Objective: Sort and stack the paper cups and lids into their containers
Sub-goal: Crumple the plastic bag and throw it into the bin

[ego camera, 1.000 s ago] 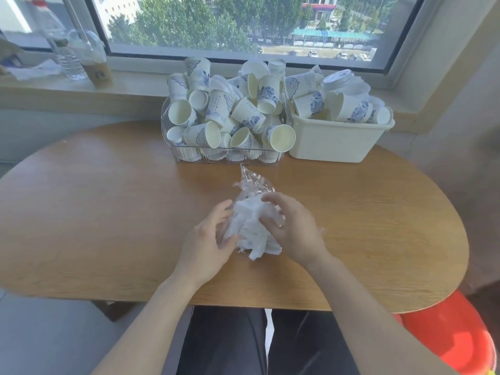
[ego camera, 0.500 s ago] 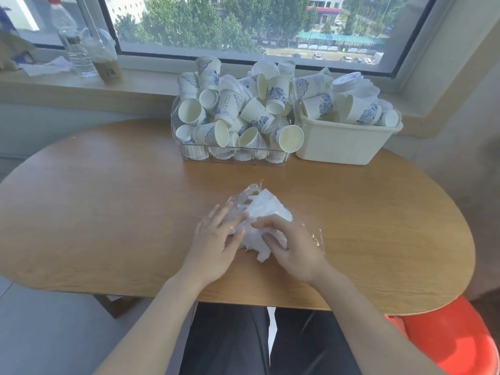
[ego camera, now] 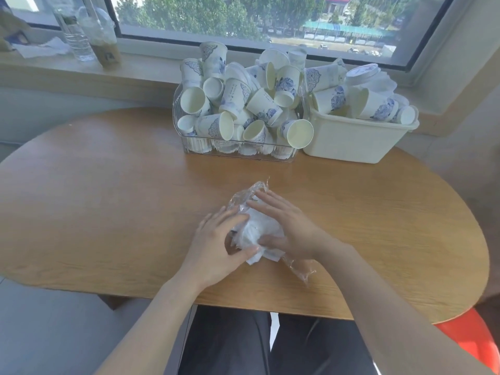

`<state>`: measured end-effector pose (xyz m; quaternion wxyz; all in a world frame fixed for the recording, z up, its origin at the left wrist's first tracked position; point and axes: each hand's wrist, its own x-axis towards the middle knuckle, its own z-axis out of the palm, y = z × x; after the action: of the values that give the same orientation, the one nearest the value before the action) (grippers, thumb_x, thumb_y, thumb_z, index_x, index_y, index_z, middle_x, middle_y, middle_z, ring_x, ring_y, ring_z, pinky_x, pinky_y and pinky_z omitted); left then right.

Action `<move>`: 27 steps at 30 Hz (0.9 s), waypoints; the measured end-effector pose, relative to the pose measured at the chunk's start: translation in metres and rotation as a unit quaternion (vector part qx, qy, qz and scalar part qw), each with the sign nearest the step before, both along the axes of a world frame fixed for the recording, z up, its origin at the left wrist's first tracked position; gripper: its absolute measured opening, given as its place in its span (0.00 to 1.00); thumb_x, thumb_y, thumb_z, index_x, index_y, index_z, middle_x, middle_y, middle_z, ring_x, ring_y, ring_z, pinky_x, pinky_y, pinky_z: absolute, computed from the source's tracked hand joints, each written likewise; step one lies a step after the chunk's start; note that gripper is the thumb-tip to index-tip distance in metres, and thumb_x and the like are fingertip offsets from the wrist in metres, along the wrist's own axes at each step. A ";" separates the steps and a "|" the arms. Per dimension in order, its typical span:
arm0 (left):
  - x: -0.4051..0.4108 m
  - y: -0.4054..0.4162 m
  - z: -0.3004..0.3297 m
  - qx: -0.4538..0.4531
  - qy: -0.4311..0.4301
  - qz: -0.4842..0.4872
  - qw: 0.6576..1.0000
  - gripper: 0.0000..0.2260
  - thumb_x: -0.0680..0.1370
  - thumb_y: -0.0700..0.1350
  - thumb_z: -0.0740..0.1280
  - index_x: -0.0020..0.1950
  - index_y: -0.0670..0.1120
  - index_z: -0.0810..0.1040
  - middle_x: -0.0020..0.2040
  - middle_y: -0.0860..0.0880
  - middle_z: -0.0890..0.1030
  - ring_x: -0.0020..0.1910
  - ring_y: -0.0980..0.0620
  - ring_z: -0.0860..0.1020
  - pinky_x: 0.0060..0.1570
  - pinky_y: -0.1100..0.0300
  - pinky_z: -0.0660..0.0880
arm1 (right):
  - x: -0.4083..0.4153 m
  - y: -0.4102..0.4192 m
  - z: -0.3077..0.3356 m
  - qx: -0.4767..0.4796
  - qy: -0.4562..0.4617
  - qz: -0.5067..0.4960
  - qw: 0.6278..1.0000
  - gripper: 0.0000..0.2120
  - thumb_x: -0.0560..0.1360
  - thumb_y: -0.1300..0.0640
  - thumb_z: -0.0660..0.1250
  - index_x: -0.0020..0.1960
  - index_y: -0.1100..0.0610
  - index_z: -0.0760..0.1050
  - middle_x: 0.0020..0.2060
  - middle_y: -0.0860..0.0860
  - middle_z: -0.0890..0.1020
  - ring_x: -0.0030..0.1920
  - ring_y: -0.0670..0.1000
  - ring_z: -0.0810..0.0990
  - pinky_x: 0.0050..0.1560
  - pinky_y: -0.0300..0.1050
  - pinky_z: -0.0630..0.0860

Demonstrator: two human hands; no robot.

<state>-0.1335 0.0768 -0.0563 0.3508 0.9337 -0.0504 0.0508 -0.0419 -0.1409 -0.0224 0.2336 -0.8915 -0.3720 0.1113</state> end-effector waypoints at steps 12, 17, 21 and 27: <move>-0.002 0.005 0.007 -0.141 0.034 0.013 0.989 0.42 0.74 0.51 0.81 0.81 0.68 0.61 0.77 0.72 0.66 0.78 0.67 0.62 0.78 0.55 0.64 | 0.003 0.029 -0.020 0.057 -0.041 -0.087 0.994 0.37 0.75 0.31 0.68 0.80 0.38 0.62 0.74 0.40 0.74 0.73 0.47 0.70 0.76 0.58 0.64; -0.005 -0.003 0.018 -0.220 0.022 -0.001 0.975 0.36 0.77 0.50 0.79 0.79 0.67 0.65 0.76 0.72 0.68 0.77 0.70 0.63 0.72 0.64 0.64 | -0.014 0.024 -0.017 0.169 0.042 -0.145 0.974 0.33 0.73 0.34 0.74 0.73 0.42 0.68 0.54 0.41 0.84 0.55 0.43 0.83 0.59 0.47 0.78; -0.006 -0.015 0.030 -0.255 0.001 -0.013 0.967 0.30 0.79 0.49 0.76 0.78 0.63 0.70 0.76 0.67 0.72 0.78 0.65 0.66 0.74 0.61 0.69 | -0.025 0.013 -0.009 0.207 0.087 -0.160 0.961 0.28 0.74 0.34 0.74 0.68 0.42 0.69 0.31 0.42 0.82 0.31 0.40 0.79 0.38 0.36 0.74; -0.006 -0.039 0.042 -0.260 0.016 -0.030 0.965 0.35 0.74 0.38 0.80 0.76 0.61 0.73 0.74 0.61 0.76 0.75 0.55 0.73 0.73 0.47 0.74 | -0.040 -0.018 0.009 0.288 0.126 -0.159 0.936 0.25 0.74 0.33 0.73 0.67 0.41 0.74 0.58 0.40 0.84 0.58 0.43 0.83 0.61 0.50 0.79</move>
<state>-0.1392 0.0376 -0.0146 0.5836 0.8092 -0.0574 0.0368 -0.0815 -0.1593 -0.0132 0.5398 -0.8121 -0.2091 0.0727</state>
